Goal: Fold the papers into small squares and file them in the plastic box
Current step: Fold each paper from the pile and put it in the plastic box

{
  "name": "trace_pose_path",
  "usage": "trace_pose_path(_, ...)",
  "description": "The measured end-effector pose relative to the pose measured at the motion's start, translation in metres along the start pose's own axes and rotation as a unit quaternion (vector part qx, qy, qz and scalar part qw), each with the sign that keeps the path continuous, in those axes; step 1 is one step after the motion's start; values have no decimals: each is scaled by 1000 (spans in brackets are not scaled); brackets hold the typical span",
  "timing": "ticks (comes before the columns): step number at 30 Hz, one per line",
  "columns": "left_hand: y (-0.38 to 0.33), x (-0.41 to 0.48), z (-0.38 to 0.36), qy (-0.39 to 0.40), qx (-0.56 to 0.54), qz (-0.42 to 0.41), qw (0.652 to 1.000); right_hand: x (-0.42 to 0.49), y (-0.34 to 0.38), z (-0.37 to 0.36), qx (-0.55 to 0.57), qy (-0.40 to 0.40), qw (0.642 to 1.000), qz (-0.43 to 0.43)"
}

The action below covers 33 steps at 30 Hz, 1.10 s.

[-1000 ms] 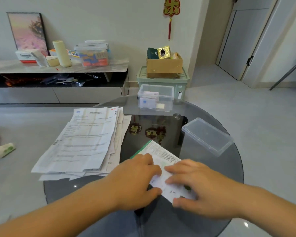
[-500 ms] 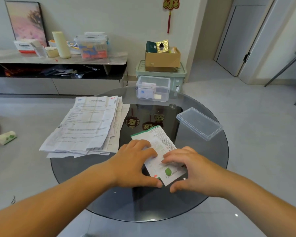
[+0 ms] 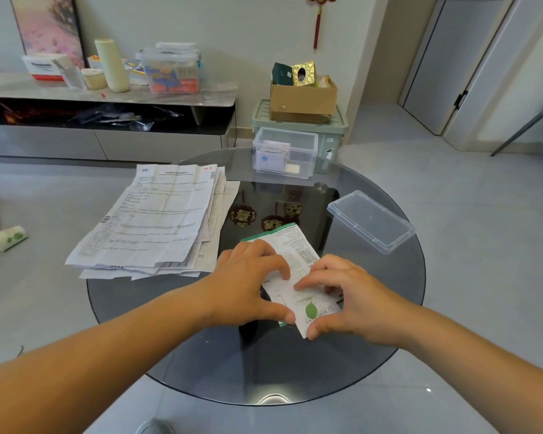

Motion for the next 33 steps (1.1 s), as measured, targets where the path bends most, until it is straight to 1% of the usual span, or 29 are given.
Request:
trace_pose_path(4, -2, 2, 0, 8, -8, 4, 1000, 2, 0, 1, 14, -4, 1000, -3)
trace_pose_path(10, -2, -2, 5, 20, -18, 6, 1000, 8, 0, 3, 26, -31, 999, -3)
trace_pose_path(12, -2, -4, 6, 13, -11, -7, 1000, 8, 0, 3, 36, -48, 998, -5)
trace_pose_path(15, -6, -8, 9, -15, -6, -51, 999, 8, 0, 8, 60, -65, 996, -17)
trace_pose_path(18, -8, -6, 12, -14, -75, -48, 996, 12, 3, 10, 87, -70, 993, -26)
trace_pose_path(20, -9, -4, 11, -7, -82, -38, 996, 14, 5, 10, 102, -72, 992, -29)
trace_pose_path(22, -7, -2, 9, -13, -92, -30, 995, 14, 8, 13, 130, -93, 987, -23)
trace_pose_path(24, -2, 1, 8, -17, -148, -12, 989, 12, 10, 15, 162, -107, 981, -23)
trace_pose_path(26, 2, 2, 8, -16, -194, 11, 981, 11, 10, 14, 183, -90, 978, -42)
trace_pose_path(27, 4, 3, 8, -14, -202, 18, 979, 11, 9, 14, 176, -81, 980, -47)
trace_pose_path(29, 6, 3, 8, -16, -181, 11, 983, 14, 6, 12, 148, -81, 984, -51)
trace_pose_path(31, 7, 3, 8, -18, -141, -8, 990, 18, 3, 12, 138, -106, 983, -59)
trace_pose_path(33, 8, 2, 8, -20, -91, -10, 996, 24, 1, 13, 127, -131, 981, -69)
Point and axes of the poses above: each hand's wrist, its own x-axis towards the middle knuckle, its own z-axis out of the back of the hand, y = z × x, the point moved 3 cm from there along x, towards the middle knuckle, and after that the axes turned 10 degrees about z, right-handed, at the moved point
